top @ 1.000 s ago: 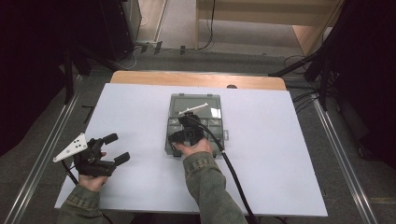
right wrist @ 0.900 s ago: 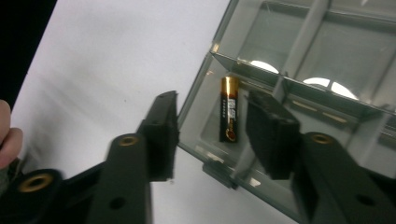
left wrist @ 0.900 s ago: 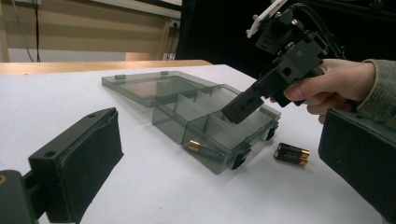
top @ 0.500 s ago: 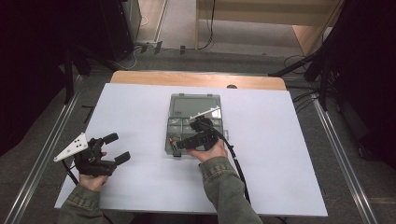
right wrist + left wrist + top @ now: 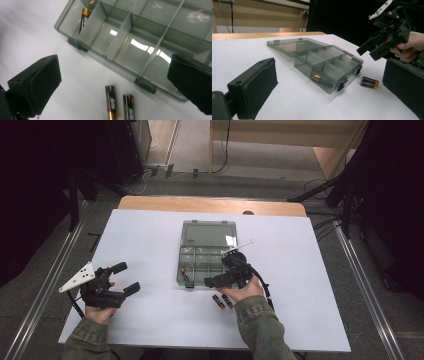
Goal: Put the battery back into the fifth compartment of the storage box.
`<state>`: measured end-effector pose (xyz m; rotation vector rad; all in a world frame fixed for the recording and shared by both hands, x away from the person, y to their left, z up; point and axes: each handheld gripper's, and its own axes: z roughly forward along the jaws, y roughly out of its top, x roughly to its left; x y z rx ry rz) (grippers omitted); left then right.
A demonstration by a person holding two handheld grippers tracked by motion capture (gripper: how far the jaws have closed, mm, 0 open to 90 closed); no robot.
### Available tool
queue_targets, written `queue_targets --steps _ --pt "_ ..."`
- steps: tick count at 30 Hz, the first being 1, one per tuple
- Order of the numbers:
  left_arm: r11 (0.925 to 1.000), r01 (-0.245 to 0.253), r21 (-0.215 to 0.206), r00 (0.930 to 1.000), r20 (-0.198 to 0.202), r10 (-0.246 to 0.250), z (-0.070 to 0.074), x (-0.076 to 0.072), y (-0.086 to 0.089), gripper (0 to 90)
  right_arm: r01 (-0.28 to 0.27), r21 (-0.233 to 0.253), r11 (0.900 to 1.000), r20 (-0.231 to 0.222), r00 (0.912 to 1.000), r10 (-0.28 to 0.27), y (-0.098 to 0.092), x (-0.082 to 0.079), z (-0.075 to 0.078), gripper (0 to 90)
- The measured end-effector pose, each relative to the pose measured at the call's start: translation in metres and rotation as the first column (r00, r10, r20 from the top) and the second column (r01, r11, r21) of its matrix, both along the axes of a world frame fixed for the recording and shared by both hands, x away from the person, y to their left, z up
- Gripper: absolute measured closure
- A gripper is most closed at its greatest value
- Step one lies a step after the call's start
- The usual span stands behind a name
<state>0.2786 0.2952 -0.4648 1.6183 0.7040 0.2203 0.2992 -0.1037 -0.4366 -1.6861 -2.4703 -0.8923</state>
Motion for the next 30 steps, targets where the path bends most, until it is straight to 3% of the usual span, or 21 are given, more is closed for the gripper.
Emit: queue_targets --steps 10,16,24,30 --pt "1.0000 0.006 0.008 1.0000 0.000 -0.006 0.000 0.001 -0.001 0.0 -0.062 -0.098 0.993 -0.033 0.9977 0.059 -0.015 -0.027 -0.007 0.0" --pt "0.9998 0.012 0.014 0.9999 0.000 -0.012 0.000 0.001 -0.004 0.0 -0.066 -0.143 0.988 -0.029 0.9976 0.063 -0.020 -0.039 -0.014 0.9" --pt "0.9997 0.016 0.018 0.9999 0.001 -0.016 0.000 0.002 -0.004 0.0 -0.060 -0.164 0.985 -0.018 0.9982 0.058 -0.023 -0.042 -0.026 14.7" --pt "0.9995 0.018 0.027 0.9998 0.001 -0.018 0.000 0.003 -0.005 0.0 -0.065 -0.206 0.976 -0.006 0.9979 0.065 -0.017 -0.042 -0.033 28.2"
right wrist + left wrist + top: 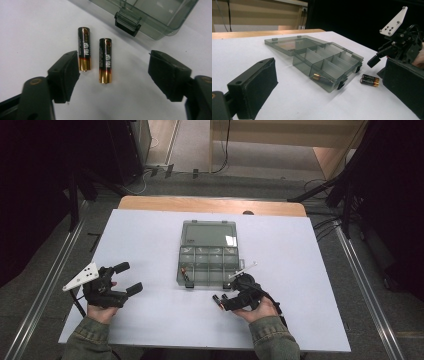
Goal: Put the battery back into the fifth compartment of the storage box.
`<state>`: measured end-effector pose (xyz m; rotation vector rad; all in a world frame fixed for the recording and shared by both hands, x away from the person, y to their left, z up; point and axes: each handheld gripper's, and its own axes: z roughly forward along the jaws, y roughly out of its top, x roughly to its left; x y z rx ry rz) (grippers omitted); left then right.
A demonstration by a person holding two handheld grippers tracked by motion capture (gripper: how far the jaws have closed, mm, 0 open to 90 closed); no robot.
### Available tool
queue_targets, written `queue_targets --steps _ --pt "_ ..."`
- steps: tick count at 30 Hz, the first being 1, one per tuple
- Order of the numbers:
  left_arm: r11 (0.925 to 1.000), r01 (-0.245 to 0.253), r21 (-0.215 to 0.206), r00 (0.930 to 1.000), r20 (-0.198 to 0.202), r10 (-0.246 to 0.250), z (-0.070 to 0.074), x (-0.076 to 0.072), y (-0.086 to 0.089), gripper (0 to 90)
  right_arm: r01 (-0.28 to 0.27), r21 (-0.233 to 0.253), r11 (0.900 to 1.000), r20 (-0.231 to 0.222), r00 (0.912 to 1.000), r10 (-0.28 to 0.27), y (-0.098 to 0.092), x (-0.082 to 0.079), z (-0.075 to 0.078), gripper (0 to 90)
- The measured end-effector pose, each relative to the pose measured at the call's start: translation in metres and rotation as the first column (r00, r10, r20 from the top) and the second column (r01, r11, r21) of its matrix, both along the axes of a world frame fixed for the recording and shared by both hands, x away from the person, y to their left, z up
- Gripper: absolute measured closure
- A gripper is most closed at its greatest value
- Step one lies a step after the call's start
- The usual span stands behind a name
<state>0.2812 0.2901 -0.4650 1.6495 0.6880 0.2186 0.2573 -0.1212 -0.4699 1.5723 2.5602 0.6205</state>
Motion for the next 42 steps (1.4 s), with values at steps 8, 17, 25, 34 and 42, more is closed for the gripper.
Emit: queue_targets --steps 8,17,25,34,42 --pt "1.0000 -0.006 -0.005 1.0000 0.002 0.006 0.000 0.000 0.001 0.0 0.008 -0.025 1.000 -0.007 0.9999 -0.008 0.003 0.003 -0.004 43.8" --pt "1.0000 -0.006 -0.006 1.0000 0.004 0.006 0.000 0.000 0.000 0.0 -0.002 -0.051 0.999 -0.038 0.9993 0.000 0.007 0.006 -0.010 51.0" --pt "1.0000 -0.009 0.000 0.9999 0.006 0.009 0.000 0.000 0.000 0.0 -0.008 -0.053 0.999 -0.059 0.9983 0.005 0.006 0.010 -0.012 76.3" --pt "1.0000 -0.009 0.002 0.9999 0.007 0.009 0.000 0.000 0.000 0.0 0.016 -0.045 0.999 -0.081 0.9965 -0.020 0.004 0.010 -0.012 77.7" --pt "1.0000 -0.010 0.002 0.9999 0.007 0.010 0.000 0.000 -0.001 0.0 0.014 -0.029 0.999 -0.089 0.9959 -0.016 0.002 0.009 -0.009 77.8"
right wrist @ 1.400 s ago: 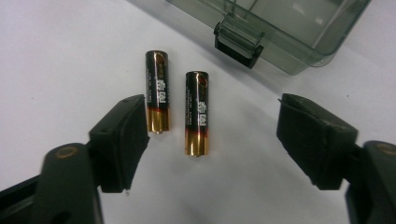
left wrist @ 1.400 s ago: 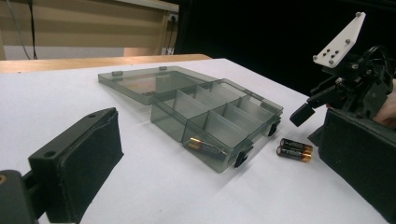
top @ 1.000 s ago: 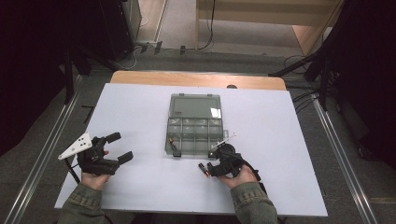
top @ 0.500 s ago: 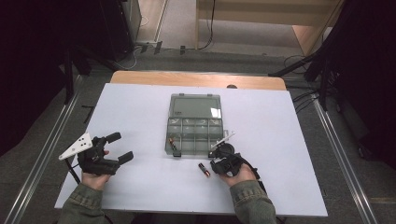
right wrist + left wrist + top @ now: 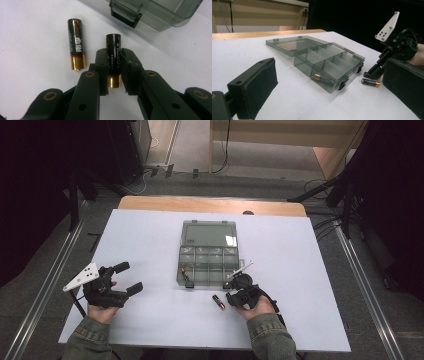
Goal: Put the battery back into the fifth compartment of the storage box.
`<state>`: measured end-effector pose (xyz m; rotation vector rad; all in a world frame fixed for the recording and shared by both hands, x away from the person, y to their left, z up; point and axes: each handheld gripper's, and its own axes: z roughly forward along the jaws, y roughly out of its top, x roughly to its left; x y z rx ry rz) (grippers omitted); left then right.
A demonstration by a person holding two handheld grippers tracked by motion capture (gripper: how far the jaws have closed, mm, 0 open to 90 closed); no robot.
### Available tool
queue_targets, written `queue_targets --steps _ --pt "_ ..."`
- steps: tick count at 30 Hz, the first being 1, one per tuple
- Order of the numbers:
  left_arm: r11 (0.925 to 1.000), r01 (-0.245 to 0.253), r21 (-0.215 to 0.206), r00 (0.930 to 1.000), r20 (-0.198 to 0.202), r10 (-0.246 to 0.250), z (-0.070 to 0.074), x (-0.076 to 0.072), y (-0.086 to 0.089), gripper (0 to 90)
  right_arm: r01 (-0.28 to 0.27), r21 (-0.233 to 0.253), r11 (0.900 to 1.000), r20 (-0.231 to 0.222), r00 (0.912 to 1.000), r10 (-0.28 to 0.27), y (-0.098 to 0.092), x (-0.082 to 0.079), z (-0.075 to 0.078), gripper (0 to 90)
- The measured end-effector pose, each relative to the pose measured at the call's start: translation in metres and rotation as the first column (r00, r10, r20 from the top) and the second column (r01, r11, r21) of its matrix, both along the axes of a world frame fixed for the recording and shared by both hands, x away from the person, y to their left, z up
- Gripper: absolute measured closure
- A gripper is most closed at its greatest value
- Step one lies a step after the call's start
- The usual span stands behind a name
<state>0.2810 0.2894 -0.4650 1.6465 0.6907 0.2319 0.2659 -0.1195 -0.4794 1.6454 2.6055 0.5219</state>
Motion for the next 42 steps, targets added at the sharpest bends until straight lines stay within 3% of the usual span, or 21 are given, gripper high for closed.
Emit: queue_targets --steps 10,17,23,31,42 --pt "1.0000 0.003 0.001 1.0000 0.002 -0.003 0.000 -0.001 -0.001 0.0 -0.001 0.034 0.999 0.013 0.9999 0.000 -0.002 -0.004 0.009 77.9" --pt "1.0000 0.000 -0.004 1.0000 0.002 0.000 0.000 -0.001 -0.001 0.0 -0.014 0.047 0.999 0.048 0.9988 0.012 0.008 -0.003 0.028 77.9" --pt "1.0000 -0.009 0.001 1.0000 0.004 0.009 0.001 -0.001 -0.001 0.0 -0.015 0.063 0.998 0.076 0.9971 0.011 0.020 0.006 0.039 77.9" --pt "1.0000 -0.008 0.002 1.0000 0.002 0.008 0.001 -0.001 -0.001 0.0 -0.001 0.106 0.994 0.057 0.9983 -0.005 0.036 0.024 0.042 77.9" --pt "0.9999 -0.011 -0.011 0.9999 0.003 0.011 0.001 -0.001 0.001 0.0 -0.005 0.095 0.995 0.063 0.9980 -0.001 0.058 0.046 0.050 77.9"
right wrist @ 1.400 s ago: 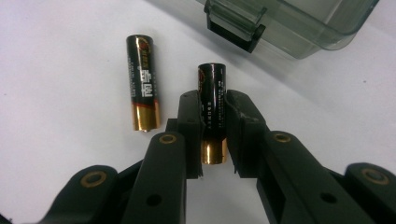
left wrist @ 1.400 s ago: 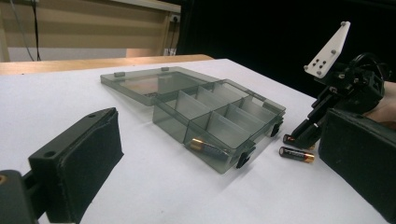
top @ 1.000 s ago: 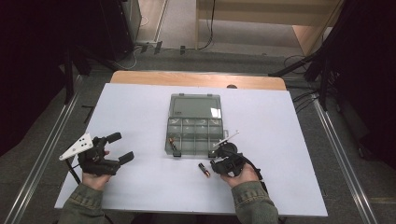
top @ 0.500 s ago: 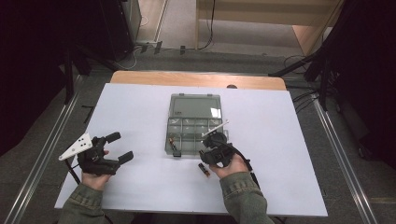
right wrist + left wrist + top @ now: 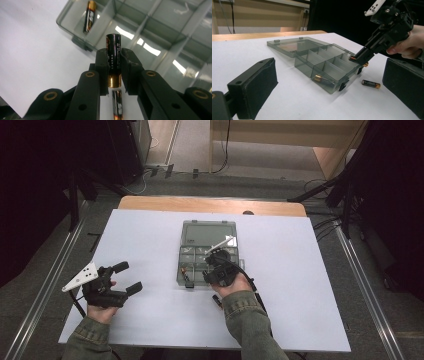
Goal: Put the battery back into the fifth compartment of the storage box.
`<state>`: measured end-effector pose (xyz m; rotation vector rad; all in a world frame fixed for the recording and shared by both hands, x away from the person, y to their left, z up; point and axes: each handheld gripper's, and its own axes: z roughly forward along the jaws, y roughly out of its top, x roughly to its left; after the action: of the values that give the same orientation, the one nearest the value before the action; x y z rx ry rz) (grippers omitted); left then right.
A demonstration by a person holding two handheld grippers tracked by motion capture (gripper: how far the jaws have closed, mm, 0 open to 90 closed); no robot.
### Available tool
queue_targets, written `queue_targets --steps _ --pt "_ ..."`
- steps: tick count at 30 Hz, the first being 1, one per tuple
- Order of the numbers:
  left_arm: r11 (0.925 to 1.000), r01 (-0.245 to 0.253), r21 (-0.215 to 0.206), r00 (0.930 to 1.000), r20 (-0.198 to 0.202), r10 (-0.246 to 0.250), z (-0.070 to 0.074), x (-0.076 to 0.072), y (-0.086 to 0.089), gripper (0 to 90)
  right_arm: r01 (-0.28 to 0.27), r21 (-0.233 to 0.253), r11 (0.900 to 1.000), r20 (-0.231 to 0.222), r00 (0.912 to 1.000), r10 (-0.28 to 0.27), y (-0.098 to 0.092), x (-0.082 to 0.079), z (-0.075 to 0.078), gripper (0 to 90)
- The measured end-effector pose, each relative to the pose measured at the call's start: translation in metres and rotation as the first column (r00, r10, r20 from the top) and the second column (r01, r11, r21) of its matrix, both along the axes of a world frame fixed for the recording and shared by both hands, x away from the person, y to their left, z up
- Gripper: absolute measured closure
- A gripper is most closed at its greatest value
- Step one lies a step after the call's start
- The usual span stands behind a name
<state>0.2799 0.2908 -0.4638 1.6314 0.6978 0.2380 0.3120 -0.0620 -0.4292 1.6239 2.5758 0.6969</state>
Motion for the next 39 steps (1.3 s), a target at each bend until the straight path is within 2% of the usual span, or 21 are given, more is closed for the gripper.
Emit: queue_targets --steps 6,8,10,15,17,21,23,24,26,32,37,39 --pt "1.0000 -0.002 -0.006 1.0000 0.000 0.002 0.000 0.000 0.001 0.0 0.000 0.022 1.000 0.002 1.0000 0.000 0.020 0.013 0.008 77.9" --pt "1.0000 -0.002 -0.006 1.0000 -0.002 0.002 0.000 0.000 0.000 0.0 0.013 0.026 1.000 0.002 0.9999 -0.013 0.027 0.017 0.009 77.9" --pt "1.0000 -0.001 -0.002 1.0000 -0.001 0.001 0.000 0.000 0.000 0.0 0.036 0.053 0.998 -0.002 0.9993 -0.036 0.033 0.021 0.009 77.9" --pt "1.0000 0.000 -0.005 1.0000 0.001 0.000 0.000 0.000 0.001 0.0 0.095 0.088 0.992 -0.035 0.9951 -0.093 0.039 0.030 0.001 77.8" --pt "1.0000 0.001 -0.002 1.0000 -0.001 -0.001 0.000 0.001 0.001 0.0 0.101 0.094 0.990 -0.043 0.9943 -0.097 0.040 0.032 -0.002 77.9" --pt "0.9994 0.003 -0.035 1.0000 -0.004 -0.004 0.001 0.000 0.002 0.0 0.107 0.118 0.987 -0.048 0.9936 -0.102 0.042 0.031 -0.004 77.8" --pt "0.9996 0.002 -0.027 1.0000 -0.003 -0.002 0.001 0.000 0.002 0.0 0.119 0.116 0.986 -0.045 0.9924 -0.115 0.042 0.031 -0.006 77.3" --pt "0.9997 0.001 -0.024 1.0000 -0.002 -0.001 0.001 0.000 0.002 0.0 0.129 0.125 0.984 -0.050 0.9911 -0.124 0.042 0.032 -0.007 74.7" --pt "0.9997 0.001 -0.023 1.0000 -0.002 -0.001 0.000 0.001 0.002 0.0 0.134 0.154 0.979 -0.065 0.9900 -0.125 0.040 0.033 -0.008 59.0" --pt "0.9998 0.005 -0.018 1.0000 -0.004 -0.005 0.000 0.001 0.001 0.0 0.117 0.163 0.980 -0.054 0.9925 -0.110 0.032 0.028 -0.006 45.4" --pt "0.9998 0.005 -0.017 1.0000 -0.004 -0.005 0.000 0.000 0.000 0.0 0.116 0.124 0.986 -0.021 0.9933 -0.114 0.015 0.021 -0.004 37.1" --pt "0.9999 0.005 -0.012 1.0000 -0.004 -0.005 0.000 0.001 0.000 0.0 0.121 0.128 0.984 -0.015 0.9927 -0.120 0.007 0.018 -0.003 33.9"
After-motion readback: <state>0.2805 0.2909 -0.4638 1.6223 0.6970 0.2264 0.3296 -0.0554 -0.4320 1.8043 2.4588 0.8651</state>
